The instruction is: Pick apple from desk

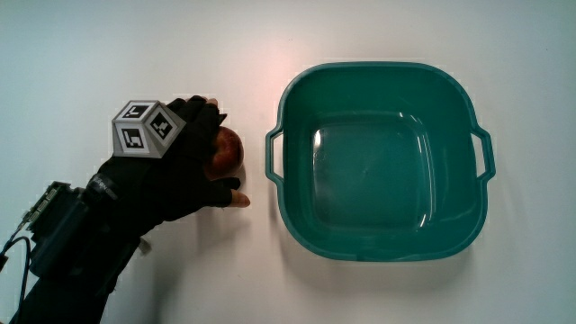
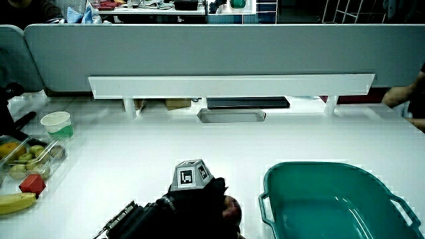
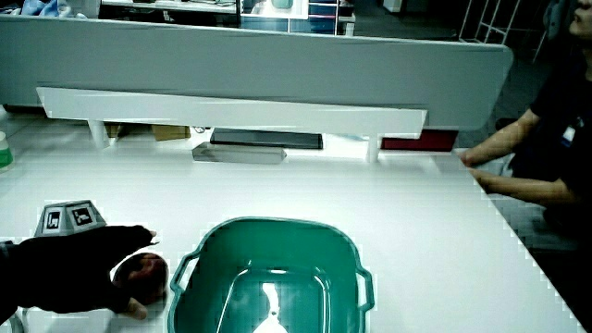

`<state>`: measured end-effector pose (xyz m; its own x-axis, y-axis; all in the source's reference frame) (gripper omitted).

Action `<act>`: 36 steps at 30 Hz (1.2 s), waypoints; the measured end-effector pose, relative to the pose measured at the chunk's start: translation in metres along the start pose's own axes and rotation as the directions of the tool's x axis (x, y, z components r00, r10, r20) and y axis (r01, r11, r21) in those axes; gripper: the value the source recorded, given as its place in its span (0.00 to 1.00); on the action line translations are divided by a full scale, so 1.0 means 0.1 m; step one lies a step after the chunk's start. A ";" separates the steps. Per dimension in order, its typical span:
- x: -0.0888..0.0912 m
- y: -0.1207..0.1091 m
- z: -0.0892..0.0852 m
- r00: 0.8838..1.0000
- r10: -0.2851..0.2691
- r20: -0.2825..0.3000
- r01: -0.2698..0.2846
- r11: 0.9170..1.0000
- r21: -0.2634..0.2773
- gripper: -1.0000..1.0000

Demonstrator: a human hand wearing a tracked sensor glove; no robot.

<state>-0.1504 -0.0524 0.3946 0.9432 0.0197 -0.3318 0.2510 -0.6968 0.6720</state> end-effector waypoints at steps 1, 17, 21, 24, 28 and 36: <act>-0.01 0.00 0.00 1.000 -0.005 0.005 0.005 1.000 0.010 0.56; 0.00 -0.04 -0.01 0.999 -0.043 0.004 0.042 0.990 0.135 0.90; 0.00 -0.04 -0.03 0.997 -0.073 -0.016 0.075 0.984 0.160 0.98; 0.02 -0.06 -0.03 0.997 -0.077 -0.022 0.080 0.984 0.162 1.00; 0.04 -0.08 -0.03 0.994 -0.100 -0.032 0.104 0.981 0.166 1.00; 0.04 -0.21 0.06 0.988 -0.154 -0.024 0.155 0.964 0.214 1.00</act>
<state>-0.1531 -0.0423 0.3750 0.8983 0.1438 -0.4151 0.3419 -0.8222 0.4551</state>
